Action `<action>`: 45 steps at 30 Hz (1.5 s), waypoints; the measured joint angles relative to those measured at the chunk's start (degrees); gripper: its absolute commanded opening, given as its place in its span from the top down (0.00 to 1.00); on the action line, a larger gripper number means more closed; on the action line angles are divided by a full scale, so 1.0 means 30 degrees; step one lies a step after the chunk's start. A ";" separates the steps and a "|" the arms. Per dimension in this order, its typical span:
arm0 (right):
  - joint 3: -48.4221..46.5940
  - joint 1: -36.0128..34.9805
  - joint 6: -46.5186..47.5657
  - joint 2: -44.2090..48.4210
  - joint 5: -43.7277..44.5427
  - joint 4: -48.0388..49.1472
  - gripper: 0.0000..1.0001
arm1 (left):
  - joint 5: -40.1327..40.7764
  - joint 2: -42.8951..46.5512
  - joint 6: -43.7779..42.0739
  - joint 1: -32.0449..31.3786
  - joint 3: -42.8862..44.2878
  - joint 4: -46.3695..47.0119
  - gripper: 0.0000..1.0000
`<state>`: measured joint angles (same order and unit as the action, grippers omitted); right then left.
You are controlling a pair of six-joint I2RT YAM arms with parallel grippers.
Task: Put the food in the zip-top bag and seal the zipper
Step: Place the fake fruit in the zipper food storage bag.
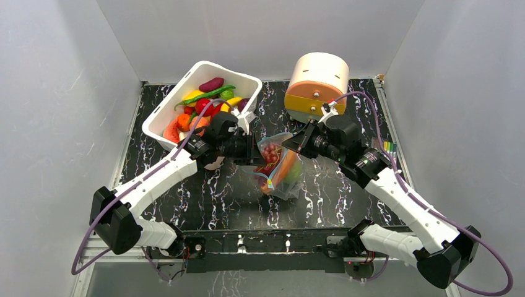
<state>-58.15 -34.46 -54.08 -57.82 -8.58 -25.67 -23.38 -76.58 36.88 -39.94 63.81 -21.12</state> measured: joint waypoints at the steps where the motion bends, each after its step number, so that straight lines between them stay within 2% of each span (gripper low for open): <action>1: 0.0000 0.0000 0.0000 -0.0029 -0.0015 -0.0007 1.00 | 0.0073 0.0000 -0.0044 0.0000 0.0000 -0.0117 0.80; 5: 0.0000 0.0000 0.0007 -0.0073 -0.0073 -0.0015 1.00 | 0.0146 0.0000 -0.0131 -0.0007 0.0007 -0.0182 0.61; 9: 0.0000 0.0000 0.0022 -0.0073 -0.0058 -0.0073 1.00 | 0.0146 0.0015 -0.0095 -0.0015 0.0197 -0.0248 0.56; 13: 0.0000 0.0000 0.0058 -0.0073 -0.0058 -0.0211 1.00 | 0.0160 0.0087 -0.0226 -0.0015 0.0954 -0.0670 0.44; 20: 0.0000 0.0000 0.0146 -0.0066 -0.0051 -0.0270 1.00 | 0.0714 0.0670 -0.0758 -0.0015 0.2499 -0.1851 0.39; 28: 0.0000 0.0000 0.0466 0.0255 0.0342 -0.0627 1.00 | 0.3279 0.2652 -0.2157 -0.0015 0.2820 -0.3738 0.33; 41: 0.0000 0.0000 0.0568 0.0539 0.0510 -0.1326 1.00 | 0.5020 0.2164 -0.3512 -0.0015 0.1464 -0.4248 0.35; 43: 0.0000 0.0000 0.0568 0.0627 0.0510 -0.1333 1.00 | 0.4969 0.1872 -0.3504 -0.0015 0.1158 -0.4007 0.39; 45: 0.0015 0.0000 0.0561 0.0707 0.0510 -0.1348 1.00 | 0.4838 0.1654 -0.3446 -0.0015 0.0787 -0.3723 0.54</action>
<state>-58.11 -34.46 -52.40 -55.70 -7.05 -29.71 -8.86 -71.61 26.55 -39.99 66.17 -32.29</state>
